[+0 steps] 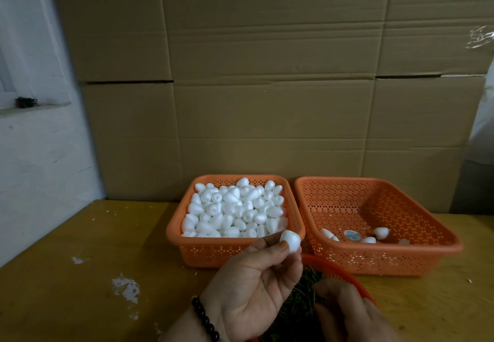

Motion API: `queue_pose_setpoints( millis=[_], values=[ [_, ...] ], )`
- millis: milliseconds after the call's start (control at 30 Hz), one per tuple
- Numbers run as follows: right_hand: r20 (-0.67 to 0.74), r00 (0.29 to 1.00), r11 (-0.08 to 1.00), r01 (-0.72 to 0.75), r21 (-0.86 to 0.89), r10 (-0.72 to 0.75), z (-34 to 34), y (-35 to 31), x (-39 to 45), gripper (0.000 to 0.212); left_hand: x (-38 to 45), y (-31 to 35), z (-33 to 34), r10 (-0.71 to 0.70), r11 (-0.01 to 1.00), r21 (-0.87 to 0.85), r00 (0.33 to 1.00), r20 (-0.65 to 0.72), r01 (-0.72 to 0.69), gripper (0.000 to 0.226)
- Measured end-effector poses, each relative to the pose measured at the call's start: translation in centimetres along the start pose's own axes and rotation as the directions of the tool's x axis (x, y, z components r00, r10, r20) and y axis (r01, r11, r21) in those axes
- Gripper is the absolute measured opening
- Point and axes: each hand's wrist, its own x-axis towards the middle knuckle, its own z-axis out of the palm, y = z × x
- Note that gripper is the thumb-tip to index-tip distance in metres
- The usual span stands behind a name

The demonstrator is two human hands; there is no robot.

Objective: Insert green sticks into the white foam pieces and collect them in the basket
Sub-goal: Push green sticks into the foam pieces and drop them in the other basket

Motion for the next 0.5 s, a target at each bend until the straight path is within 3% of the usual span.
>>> queue_pose_setpoints(
  millis=[233,433,500],
  values=[
    [-0.093,0.994,0.992,0.063,0.108,-0.053,0.4,0.4,-0.2,0.024,-0.2,0.0,0.1,0.020,0.997,0.067,1.000,0.018,-0.021,0.028],
    [-0.150,0.988,0.967,0.070,0.247,-0.033,0.9,1.3,-0.2,0.009,0.0,-0.5,-0.2,0.074,0.964,0.258,0.997,-0.032,-0.063,0.031],
    [-0.170,0.985,0.955,0.038,0.295,0.013,1.1,1.5,-0.6,0.027,0.0,-0.7,-0.3,0.097,0.943,0.323,0.995,-0.038,-0.080,0.029]
  ],
)
